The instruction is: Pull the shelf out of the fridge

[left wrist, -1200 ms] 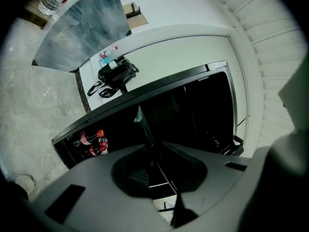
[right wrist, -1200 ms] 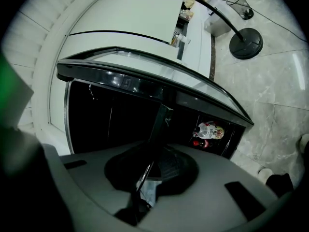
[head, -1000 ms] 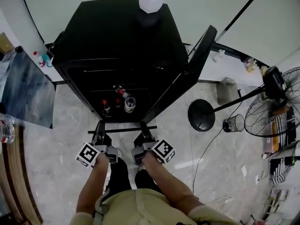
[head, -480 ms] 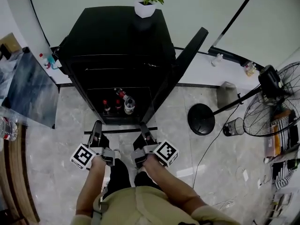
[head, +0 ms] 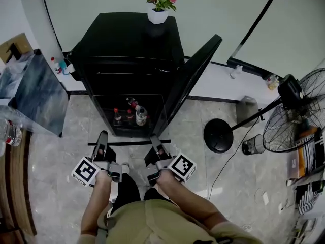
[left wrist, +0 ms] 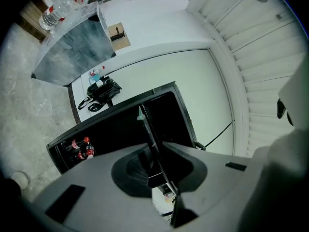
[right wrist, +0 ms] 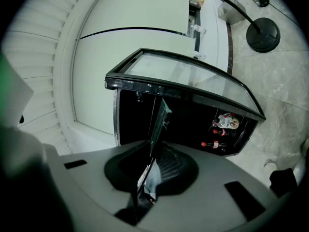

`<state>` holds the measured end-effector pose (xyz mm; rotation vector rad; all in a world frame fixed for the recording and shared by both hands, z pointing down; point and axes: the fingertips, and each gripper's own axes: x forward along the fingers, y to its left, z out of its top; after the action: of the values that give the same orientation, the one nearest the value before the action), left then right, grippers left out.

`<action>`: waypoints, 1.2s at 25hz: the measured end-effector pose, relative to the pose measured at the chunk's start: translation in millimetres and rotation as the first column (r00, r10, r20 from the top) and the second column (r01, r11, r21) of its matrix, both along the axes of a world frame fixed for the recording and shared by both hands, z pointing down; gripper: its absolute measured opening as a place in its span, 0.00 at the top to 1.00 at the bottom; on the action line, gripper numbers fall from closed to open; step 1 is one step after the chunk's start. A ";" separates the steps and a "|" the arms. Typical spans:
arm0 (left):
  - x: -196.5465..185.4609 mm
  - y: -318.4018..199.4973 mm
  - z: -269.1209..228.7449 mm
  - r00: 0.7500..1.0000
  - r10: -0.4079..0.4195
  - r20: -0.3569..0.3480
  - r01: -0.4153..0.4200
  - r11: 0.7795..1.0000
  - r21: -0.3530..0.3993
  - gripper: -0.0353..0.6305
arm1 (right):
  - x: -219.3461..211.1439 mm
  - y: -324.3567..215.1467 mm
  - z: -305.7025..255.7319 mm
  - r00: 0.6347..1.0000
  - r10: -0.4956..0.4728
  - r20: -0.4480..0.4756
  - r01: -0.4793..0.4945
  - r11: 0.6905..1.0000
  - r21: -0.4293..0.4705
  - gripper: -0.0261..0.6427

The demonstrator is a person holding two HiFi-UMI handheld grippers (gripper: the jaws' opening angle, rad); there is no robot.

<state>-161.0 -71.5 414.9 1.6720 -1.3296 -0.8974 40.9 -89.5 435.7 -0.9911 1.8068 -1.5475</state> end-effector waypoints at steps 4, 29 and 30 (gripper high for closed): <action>3.6 16.2 -11.7 1.000 -0.019 -0.005 0.019 1.000 0.015 0.85 | 4.8 12.1 -11.5 0.998 -0.043 -0.040 0.043 0.999 0.020 0.89; 30.4 85.4 -69.2 0.998 -0.070 0.004 0.069 0.994 0.086 0.85 | 25.3 67.4 -65.0 0.988 -0.154 0.014 0.151 0.980 0.127 0.88; 31.0 86.1 -71.2 0.997 -0.071 0.001 0.070 0.994 0.087 0.85 | 26.2 68.0 -66.9 0.988 -0.153 0.011 0.150 0.980 0.128 0.88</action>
<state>-130.0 14.6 343.7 1.7027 -1.3776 -1.0063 67.1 -21.5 368.9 -0.7906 1.9788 -1.5037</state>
